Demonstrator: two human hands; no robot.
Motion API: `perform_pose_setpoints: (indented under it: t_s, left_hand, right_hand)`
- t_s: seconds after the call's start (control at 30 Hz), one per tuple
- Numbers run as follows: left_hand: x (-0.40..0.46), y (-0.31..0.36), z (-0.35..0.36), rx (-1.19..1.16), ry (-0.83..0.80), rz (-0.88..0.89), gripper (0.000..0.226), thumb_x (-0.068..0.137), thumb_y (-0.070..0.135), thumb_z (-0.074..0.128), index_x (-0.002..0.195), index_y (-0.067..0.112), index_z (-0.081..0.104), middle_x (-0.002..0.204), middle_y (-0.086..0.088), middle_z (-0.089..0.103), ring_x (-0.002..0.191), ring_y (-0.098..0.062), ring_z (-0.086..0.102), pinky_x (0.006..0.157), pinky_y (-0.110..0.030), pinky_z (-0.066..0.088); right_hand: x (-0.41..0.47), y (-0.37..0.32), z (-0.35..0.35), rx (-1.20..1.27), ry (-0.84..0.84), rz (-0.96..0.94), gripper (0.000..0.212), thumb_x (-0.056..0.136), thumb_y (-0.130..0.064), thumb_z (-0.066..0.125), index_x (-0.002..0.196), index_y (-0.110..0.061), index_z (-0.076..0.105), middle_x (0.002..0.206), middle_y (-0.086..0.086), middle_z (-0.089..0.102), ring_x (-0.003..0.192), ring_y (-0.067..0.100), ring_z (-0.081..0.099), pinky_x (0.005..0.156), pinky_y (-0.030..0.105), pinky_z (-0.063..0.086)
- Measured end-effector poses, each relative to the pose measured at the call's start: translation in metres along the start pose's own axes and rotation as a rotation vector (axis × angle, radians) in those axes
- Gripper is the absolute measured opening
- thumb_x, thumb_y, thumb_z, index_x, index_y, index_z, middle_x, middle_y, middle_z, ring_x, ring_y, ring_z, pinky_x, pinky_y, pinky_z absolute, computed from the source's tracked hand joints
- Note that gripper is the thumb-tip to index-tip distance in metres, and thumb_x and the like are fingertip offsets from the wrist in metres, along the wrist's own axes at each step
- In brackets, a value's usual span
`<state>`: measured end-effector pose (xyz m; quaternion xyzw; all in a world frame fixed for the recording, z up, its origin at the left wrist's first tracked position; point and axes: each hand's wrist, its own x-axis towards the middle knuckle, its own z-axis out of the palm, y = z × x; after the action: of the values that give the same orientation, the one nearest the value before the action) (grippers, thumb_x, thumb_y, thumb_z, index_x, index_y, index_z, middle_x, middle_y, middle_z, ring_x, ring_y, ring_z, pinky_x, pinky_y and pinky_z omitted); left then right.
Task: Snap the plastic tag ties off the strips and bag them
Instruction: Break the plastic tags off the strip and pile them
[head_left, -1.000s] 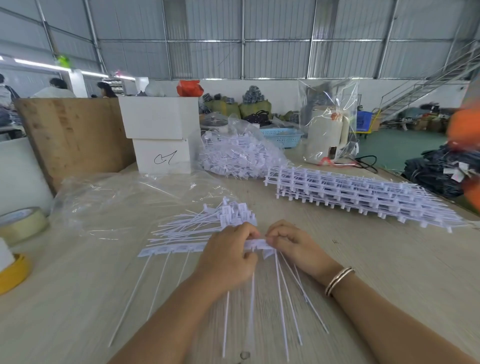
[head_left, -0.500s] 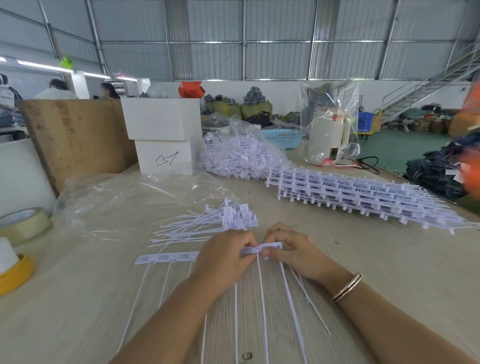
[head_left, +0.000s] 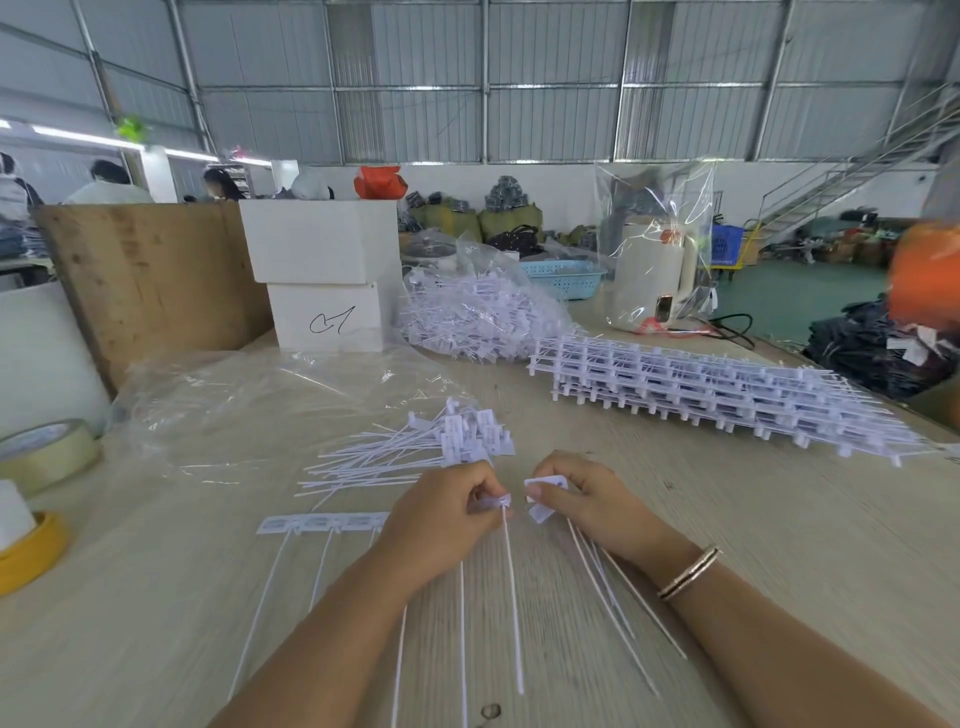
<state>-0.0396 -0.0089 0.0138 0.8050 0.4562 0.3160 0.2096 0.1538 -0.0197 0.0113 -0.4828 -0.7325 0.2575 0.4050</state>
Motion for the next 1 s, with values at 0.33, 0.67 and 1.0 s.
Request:
perform_pose_setpoints:
  t_s: [0.33,0.67,1.0]
  left_hand:
    - [0.001,0.001,0.004,0.203,0.068,0.136,0.015,0.082,0.017,0.060,0.095,0.024,0.056,0.092,0.015,0.045,0.086,-0.005,0.050,0.072,-0.023,0.044]
    - [-0.002,0.017,0.016,0.319,0.099,0.236,0.035,0.085,0.028,0.055,0.118,0.022,0.049,0.112,0.007,0.044,0.100,-0.010,0.052,0.076,-0.028,0.047]
    - [-0.004,0.013,0.002,0.443,0.009,0.187,0.027,0.082,0.023,0.057,0.106,0.029,0.048,0.103,0.013,0.052,0.093,-0.010,0.049,0.072,-0.027,0.035]
  right_hand:
    - [0.005,0.006,0.006,-0.381,0.079,0.110,0.017,0.085,-0.035,0.063,0.101,-0.036,0.059,0.111,-0.018,0.051,0.110,0.003,0.043,0.095,0.029,0.021]
    - [-0.002,-0.009,0.009,-0.283,-0.084,-0.004,0.021,0.091,-0.037,0.055,0.080,-0.027,0.070,0.094,-0.020,0.052,0.110,0.006,0.039,0.102,0.040,0.019]
    - [0.003,-0.007,0.001,-0.064,-0.074,0.080,0.017,0.089,-0.018,0.059,0.075,-0.023,0.066,0.094,0.000,0.062,0.098,0.014,0.056,0.103,0.054,0.029]
